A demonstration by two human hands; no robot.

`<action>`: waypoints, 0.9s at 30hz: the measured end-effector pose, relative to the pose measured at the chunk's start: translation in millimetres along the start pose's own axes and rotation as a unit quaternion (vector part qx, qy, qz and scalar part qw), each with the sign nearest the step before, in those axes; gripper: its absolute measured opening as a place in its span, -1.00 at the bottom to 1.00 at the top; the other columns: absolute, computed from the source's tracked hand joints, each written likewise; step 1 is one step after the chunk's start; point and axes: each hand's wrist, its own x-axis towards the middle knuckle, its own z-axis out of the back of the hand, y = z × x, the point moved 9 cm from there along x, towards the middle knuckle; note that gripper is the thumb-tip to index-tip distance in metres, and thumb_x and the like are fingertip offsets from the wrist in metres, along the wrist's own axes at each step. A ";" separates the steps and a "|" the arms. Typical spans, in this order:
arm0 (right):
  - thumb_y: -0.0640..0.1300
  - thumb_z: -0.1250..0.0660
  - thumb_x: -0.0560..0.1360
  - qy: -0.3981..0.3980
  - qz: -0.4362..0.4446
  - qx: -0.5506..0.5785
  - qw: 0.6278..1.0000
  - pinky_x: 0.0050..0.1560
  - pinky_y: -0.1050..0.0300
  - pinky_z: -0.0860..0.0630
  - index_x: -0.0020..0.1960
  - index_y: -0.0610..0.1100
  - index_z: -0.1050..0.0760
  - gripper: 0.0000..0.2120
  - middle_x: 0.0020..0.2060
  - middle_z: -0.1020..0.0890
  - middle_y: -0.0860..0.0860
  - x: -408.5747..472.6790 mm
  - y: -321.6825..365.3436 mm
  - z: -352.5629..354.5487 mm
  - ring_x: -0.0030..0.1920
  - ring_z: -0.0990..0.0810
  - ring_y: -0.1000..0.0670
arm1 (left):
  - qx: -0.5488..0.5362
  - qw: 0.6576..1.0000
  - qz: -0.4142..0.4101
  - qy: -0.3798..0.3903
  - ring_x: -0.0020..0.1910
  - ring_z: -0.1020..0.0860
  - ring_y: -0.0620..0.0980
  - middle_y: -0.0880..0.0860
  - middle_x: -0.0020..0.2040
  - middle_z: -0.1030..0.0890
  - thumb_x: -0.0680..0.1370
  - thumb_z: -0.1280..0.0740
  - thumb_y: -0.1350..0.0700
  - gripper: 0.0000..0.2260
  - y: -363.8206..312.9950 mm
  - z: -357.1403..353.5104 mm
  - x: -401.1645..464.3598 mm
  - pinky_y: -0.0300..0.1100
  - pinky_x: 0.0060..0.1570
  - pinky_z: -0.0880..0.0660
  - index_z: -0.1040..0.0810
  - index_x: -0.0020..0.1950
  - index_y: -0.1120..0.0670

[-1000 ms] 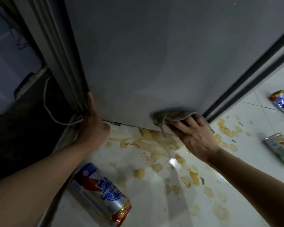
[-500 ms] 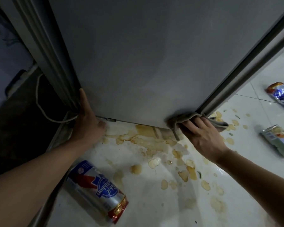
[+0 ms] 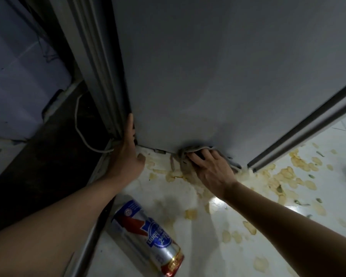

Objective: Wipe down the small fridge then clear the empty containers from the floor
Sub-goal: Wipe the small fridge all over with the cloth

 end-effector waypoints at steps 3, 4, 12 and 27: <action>-0.17 -0.19 0.45 0.016 0.025 0.014 0.999 0.08 -0.03 -0.41 0.40 -0.06 -0.30 -0.49 0.26 -0.35 -0.04 36.2 31.5 3.6 0.11 -0.36 -0.13 | 0.014 1.000 -0.009 0.020 0.42 -0.28 -0.07 -0.06 0.49 -0.23 0.44 -0.25 0.39 -0.08 2.1 5.5 0.9 -0.11 0.24 -0.38 0.24 0.49 -0.24; -0.17 -0.17 0.45 0.014 0.030 0.007 0.999 0.09 -0.05 -0.38 0.41 -0.05 -0.28 -0.49 0.27 -0.29 -0.05 46.9 40.1 6.3 0.13 -0.32 -0.15 | 0.025 0.999 -0.014 0.023 0.42 -0.29 -0.07 -0.07 0.49 -0.24 0.44 -0.24 0.39 -0.08 2.9 8.0 1.3 -0.13 0.20 -0.40 0.23 0.48 -0.26; -0.17 0.11 0.46 0.024 0.034 0.028 0.999 0.09 -0.08 -0.34 0.35 0.01 -0.37 -0.47 0.29 -0.19 -0.08 87.5 77.5 16.8 0.15 -0.26 -0.20 | 0.050 0.997 -0.026 0.054 0.43 -0.28 -0.02 -0.01 0.50 -0.25 0.47 -0.22 0.38 -0.13 5.8 14.7 3.0 -0.15 0.26 -0.35 0.19 0.48 -0.26; -0.12 -0.14 0.53 0.063 0.040 -0.009 0.997 0.19 -0.04 -0.27 0.50 -0.01 -0.10 -0.45 0.41 -0.09 -0.02 104.3 89.8 10.7 0.32 -0.17 -0.13 | 0.059 0.995 -0.027 0.072 0.43 -0.29 -0.04 -0.01 0.49 -0.25 0.47 -0.18 0.40 -0.15 1.5 19.6 1.2 -0.20 0.23 -0.36 0.18 0.50 -0.23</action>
